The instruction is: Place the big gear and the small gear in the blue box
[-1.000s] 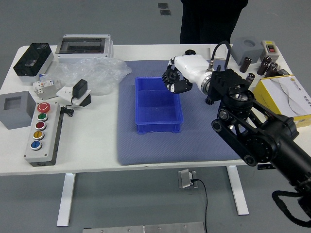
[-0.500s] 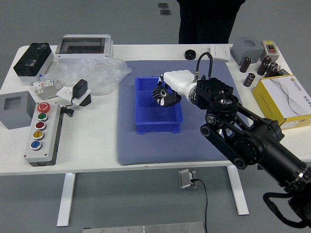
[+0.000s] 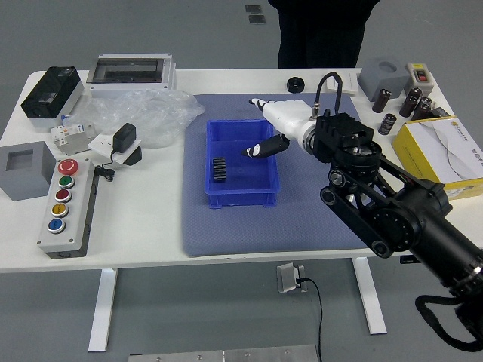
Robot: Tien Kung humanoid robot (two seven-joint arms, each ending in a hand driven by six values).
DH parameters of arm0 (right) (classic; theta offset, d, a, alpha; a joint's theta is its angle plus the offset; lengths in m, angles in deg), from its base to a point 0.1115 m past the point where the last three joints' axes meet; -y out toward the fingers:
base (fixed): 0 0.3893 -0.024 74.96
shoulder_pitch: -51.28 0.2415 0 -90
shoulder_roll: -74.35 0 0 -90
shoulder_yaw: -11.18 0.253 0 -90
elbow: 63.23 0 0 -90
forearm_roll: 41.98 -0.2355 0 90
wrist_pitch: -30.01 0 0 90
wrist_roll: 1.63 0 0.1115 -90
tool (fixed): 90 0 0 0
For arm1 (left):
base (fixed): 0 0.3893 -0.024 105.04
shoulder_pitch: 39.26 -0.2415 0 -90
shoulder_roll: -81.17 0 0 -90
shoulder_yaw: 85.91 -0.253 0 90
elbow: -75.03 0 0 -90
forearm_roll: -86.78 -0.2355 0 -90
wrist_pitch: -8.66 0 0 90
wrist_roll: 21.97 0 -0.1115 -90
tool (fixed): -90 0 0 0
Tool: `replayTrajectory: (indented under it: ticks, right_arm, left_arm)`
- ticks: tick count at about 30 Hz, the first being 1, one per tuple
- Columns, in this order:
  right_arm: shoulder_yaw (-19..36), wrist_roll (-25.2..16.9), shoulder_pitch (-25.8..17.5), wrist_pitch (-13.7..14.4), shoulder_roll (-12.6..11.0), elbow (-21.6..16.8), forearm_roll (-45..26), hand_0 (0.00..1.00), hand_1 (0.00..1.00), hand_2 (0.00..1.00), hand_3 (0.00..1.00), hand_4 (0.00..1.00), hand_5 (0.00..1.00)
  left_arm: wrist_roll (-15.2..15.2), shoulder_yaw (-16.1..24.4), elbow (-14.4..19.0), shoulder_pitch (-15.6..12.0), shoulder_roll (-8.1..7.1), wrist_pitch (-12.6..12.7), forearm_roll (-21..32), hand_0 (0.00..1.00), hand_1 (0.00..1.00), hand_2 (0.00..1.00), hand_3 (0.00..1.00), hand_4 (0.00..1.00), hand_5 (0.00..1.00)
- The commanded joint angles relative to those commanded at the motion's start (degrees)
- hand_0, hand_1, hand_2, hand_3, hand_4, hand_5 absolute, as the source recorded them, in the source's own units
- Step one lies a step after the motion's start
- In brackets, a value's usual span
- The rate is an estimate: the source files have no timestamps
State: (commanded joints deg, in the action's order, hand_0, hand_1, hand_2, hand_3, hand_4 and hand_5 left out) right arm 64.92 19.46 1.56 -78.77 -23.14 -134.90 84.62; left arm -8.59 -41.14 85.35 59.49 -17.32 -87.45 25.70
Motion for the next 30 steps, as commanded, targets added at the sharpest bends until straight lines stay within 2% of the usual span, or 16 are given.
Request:
replayTrajectory:
  ticks: [3, 4, 9, 10, 12, 23, 30]
  right_arm:
    - [1.1, -0.3, -0.5, 2.0, -2.5, -0.1, -0.1, 0.811, 0.713, 0.826, 0.966, 0.876, 0.577]
    - [1.5, -0.6, -0.6, 2.5, -3.4, 0.2, -0.2, 0.738, 0.652, 0.733, 0.836, 0.802, 0.508]
    - [2.5, -1.9, -1.2, 3.7, -6.5, 3.4, -0.6, 0.738, 0.652, 0.733, 0.836, 0.802, 0.508]
    - [2.4, -2.2, -1.2, 3.7, -6.8, 4.2, -0.8, 0.705, 0.621, 0.695, 0.73, 0.706, 0.405]
    - [2.1, -3.0, -1.2, 3.9, -7.3, 6.1, -1.4, 0.705, 0.621, 0.695, 0.73, 0.706, 0.405]
    - [0.1, -5.4, 0.8, 5.1, -6.5, 17.3, -4.3, 0.695, 0.608, 0.689, 0.703, 0.696, 0.405]
    - [0.0, -6.1, 2.1, 5.5, -5.5, 22.3, -4.8, 0.694, 0.607, 0.695, 0.699, 0.694, 0.403]
  left_arm:
    - [0.0, 0.1, 0.0, 0.0, -0.1, 0.1, 0.0, 0.814, 0.817, 0.817, 0.766, 0.507, 0.139]
    - [0.0, 0.2, 0.0, 0.0, -0.12, 0.1, 0.0, 0.814, 0.818, 0.817, 0.765, 0.507, 0.139]
    - [-0.1, 0.1, 0.0, 0.2, -0.06, 0.1, 0.4, 0.814, 0.818, 0.817, 0.765, 0.507, 0.139]
    - [-0.1, 0.1, 0.0, 0.2, -0.04, 0.1, 0.4, 0.814, 0.818, 0.817, 0.765, 0.506, 0.138]
    - [-0.1, 0.1, 0.0, 0.2, 0.01, 0.1, 0.5, 0.814, 0.818, 0.817, 0.765, 0.506, 0.138]
    - [0.0, 0.4, 0.0, 0.3, 0.03, 0.2, 0.2, 0.814, 0.817, 0.816, 0.764, 0.507, 0.142]
    - [0.0, 0.4, 0.0, 0.3, 0.11, 0.1, 0.2, 0.814, 0.817, 0.816, 0.763, 0.507, 0.143]
